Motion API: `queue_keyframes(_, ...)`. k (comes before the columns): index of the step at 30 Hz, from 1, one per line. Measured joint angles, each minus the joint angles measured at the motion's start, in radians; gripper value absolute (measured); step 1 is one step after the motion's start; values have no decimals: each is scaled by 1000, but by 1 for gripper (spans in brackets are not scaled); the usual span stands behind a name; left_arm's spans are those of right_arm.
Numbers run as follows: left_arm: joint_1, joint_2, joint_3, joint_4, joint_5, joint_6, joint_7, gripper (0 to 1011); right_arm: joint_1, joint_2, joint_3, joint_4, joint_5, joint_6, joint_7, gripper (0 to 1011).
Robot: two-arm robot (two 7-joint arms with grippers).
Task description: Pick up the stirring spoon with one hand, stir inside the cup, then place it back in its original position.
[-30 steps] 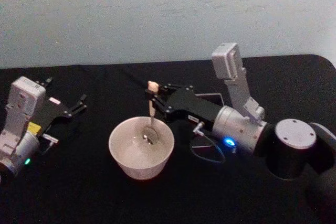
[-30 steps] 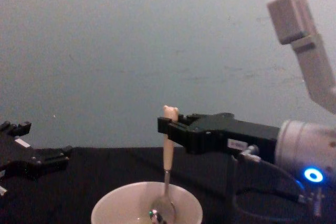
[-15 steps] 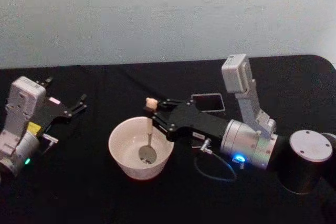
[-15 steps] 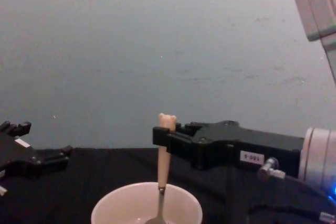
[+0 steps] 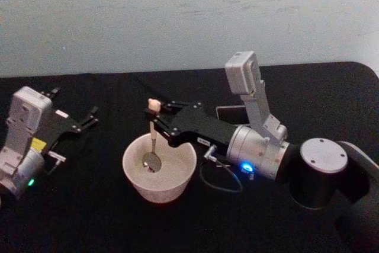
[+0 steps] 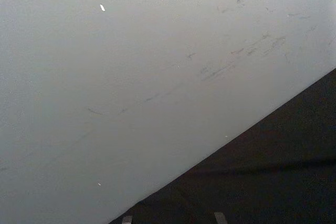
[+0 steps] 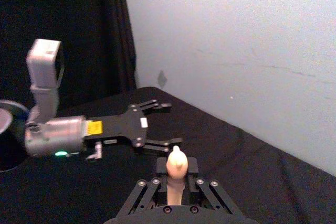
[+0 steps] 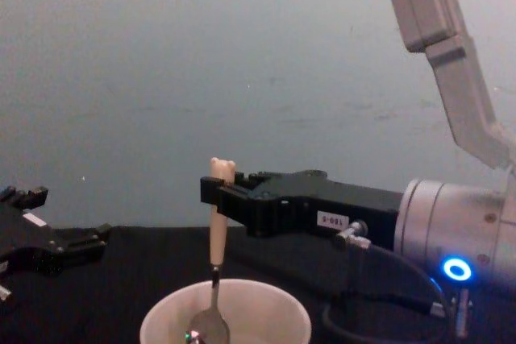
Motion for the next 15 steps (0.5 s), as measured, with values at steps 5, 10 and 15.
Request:
queue_keyframes(5,0,0,0,0,0,0,0,1001,12,-8,7,22,-10,0,-12,211)
queue_keyframes(10,0,0,0,0,0,0,0,1001,3,9,20,16,-14,0,-10,212)
queue_keyframes(15,0,0,0,0,0,0,0,1001,-26,38,35,-20,0,11,1,212)
